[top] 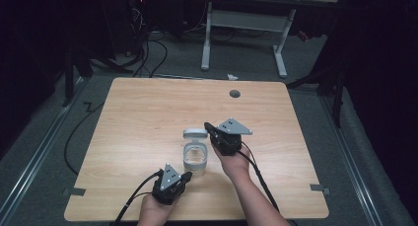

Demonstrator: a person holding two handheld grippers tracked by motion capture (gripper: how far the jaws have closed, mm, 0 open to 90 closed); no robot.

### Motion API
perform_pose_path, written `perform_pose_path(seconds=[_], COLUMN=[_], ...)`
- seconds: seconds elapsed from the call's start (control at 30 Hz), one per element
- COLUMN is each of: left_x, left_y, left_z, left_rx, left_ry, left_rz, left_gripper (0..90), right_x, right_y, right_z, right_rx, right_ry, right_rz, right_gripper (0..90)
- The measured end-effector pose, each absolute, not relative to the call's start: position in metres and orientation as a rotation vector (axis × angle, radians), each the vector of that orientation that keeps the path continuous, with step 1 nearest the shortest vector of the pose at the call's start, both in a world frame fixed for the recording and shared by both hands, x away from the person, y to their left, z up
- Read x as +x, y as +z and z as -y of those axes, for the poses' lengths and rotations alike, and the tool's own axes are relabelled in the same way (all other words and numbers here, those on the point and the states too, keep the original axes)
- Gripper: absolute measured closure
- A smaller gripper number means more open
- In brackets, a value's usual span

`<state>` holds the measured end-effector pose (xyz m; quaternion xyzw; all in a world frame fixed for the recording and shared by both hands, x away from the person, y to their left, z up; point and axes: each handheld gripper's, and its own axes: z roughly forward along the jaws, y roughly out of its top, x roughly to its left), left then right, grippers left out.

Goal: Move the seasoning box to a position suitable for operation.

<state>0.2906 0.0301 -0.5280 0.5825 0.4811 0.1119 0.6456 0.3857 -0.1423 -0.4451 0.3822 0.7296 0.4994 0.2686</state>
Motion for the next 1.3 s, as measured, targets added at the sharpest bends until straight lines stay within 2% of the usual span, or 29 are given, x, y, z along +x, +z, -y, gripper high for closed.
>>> perform_pose_path(seconds=[0.53,1.0,1.3], left_x=[0.291,0.291,0.291], left_y=[-0.529,-0.529,-0.529], left_z=[-0.03,-0.029,-0.029], left_rx=[1.33,1.332,1.33], left_ry=[0.258,0.256,0.258], left_rz=[-1.095,-1.096,-1.094], left_gripper=[88.3,88.4,88.4], right_x=[0.376,0.34,0.325], right_y=[-0.447,-0.444,-0.457], right_z=[0.145,0.144,0.144], right_rx=[1.02,0.967,0.959], right_ry=[1.349,1.393,1.394], right_rz=[-1.976,-2.0,-2.036], right_gripper=[90.0,90.0,90.0])
